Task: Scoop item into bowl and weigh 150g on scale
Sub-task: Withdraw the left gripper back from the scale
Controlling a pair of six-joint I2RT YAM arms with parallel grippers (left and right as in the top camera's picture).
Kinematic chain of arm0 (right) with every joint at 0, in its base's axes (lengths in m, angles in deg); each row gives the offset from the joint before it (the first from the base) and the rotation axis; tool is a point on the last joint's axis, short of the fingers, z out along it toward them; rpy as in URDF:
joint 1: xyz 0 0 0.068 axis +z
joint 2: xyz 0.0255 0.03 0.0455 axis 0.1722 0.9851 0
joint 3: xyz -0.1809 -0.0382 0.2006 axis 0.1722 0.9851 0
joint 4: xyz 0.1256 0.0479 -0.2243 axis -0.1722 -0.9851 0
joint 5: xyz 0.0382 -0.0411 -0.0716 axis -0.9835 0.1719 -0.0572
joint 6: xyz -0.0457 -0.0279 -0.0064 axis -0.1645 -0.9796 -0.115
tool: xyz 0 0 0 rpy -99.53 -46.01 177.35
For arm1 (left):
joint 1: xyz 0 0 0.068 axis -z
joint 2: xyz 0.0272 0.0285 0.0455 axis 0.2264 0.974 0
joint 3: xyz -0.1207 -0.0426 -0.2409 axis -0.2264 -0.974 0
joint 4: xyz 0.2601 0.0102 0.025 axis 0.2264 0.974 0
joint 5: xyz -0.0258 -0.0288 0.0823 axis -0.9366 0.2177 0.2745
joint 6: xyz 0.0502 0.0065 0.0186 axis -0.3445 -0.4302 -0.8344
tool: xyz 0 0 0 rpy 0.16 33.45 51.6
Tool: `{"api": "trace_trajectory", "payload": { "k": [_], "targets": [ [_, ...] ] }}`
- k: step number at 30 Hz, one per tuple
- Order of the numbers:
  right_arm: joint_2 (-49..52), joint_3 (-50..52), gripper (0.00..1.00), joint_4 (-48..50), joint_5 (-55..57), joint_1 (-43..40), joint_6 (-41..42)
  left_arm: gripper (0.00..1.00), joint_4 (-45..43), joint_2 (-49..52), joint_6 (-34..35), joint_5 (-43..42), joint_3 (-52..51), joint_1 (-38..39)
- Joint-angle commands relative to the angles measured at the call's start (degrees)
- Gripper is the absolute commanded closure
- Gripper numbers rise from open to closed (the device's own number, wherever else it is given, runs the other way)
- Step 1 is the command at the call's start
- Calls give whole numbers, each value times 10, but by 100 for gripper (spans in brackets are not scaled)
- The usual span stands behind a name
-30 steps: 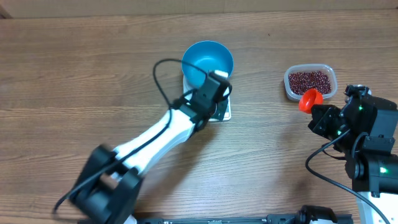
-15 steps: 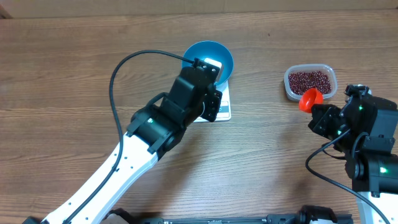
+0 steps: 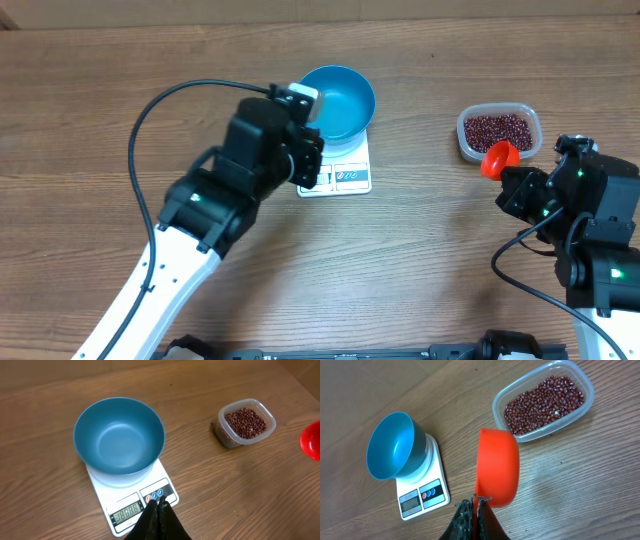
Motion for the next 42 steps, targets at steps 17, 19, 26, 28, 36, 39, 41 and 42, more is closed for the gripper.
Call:
{"api": "trace_trajectory", "payload": {
  "k": [17, 19, 26, 28, 36, 39, 41, 42],
  "targets": [
    [18, -20, 96, 4, 4, -2, 2, 96, 33, 5, -24, -87, 3, -92],
    [24, -20, 96, 4, 3, -2, 2, 96, 33, 11, -21, -87, 3, -92],
    [29, -20, 96, 3, 4, -2, 2, 96, 36, 47, -9, -96, 3, -92],
    [29, -20, 96, 2, 4, -2, 2, 96, 36, 52, -9, -96, 3, -92],
    [29, -20, 96, -3, 4, -2, 2, 96, 47, 60, -10, -96, 3, -91],
    [29, -20, 96, -4, 4, -2, 2, 96, 56, 60, -30, -96, 3, -91],
    [29, -20, 96, -5, 4, -2, 2, 96, 84, 62, -87, -95, 2, -91],
    [29, -20, 96, -4, 4, -2, 2, 96, 91, 63, -107, -95, 2, -91]
  ]
}}
